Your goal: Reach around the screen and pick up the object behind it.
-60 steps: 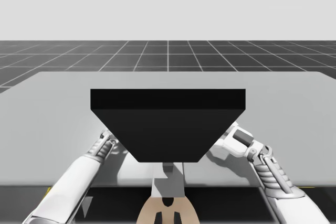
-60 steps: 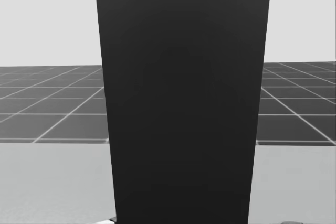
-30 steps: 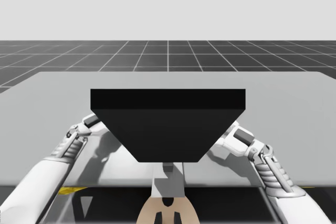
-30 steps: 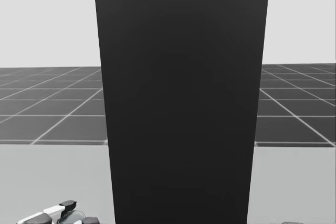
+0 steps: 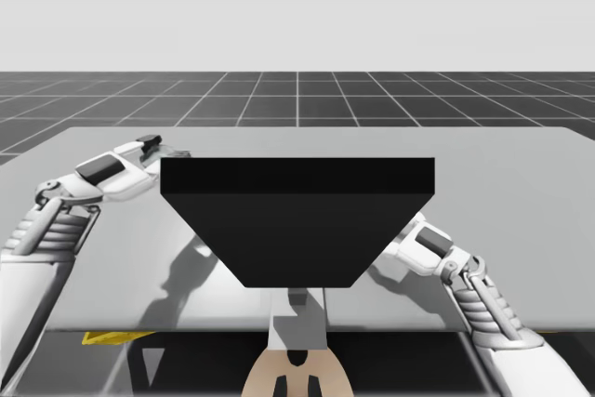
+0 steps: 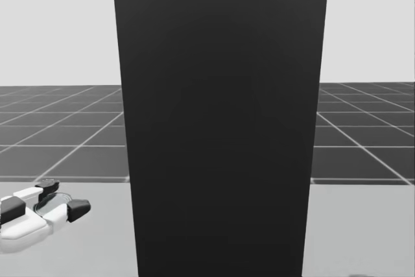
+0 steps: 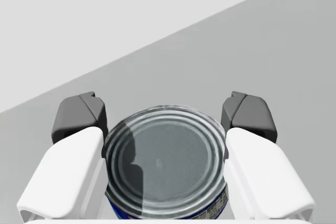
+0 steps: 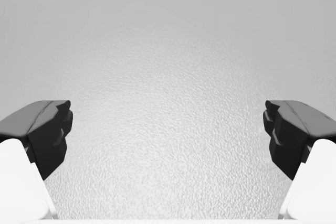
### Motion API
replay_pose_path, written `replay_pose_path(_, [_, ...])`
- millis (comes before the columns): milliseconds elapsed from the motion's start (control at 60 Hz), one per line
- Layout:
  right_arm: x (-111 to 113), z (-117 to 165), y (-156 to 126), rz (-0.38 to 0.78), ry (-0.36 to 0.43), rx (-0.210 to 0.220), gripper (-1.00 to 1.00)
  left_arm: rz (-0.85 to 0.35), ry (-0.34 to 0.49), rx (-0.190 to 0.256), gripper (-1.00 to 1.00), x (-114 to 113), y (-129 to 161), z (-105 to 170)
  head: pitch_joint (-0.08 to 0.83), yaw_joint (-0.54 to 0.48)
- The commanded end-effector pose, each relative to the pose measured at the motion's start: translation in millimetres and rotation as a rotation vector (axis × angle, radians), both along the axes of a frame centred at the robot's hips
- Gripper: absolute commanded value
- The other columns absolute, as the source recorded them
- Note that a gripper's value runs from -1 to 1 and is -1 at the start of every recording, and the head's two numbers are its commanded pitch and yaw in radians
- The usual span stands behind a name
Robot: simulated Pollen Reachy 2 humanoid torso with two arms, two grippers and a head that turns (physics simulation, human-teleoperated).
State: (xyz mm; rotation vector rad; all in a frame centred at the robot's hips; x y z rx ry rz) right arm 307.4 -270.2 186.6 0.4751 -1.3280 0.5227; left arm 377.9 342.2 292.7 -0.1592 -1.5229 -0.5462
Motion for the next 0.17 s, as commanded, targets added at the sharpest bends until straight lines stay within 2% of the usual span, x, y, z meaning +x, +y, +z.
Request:
replay_pose_path(17, [1.5,0.6,-0.6,-0.017,-0.012,0.005,-1.00,0.019,-0.114,0.018,1.00,3.5,-2.8,60.5,0.097,0.04])
replay_pose_path(167, [2.5,1.5,-2.6,-0.038,-0.027,0.003,-1.00,0.016,-0.192,0.035,1.00,0.1,-13.6,101.2,0.099,0.03])
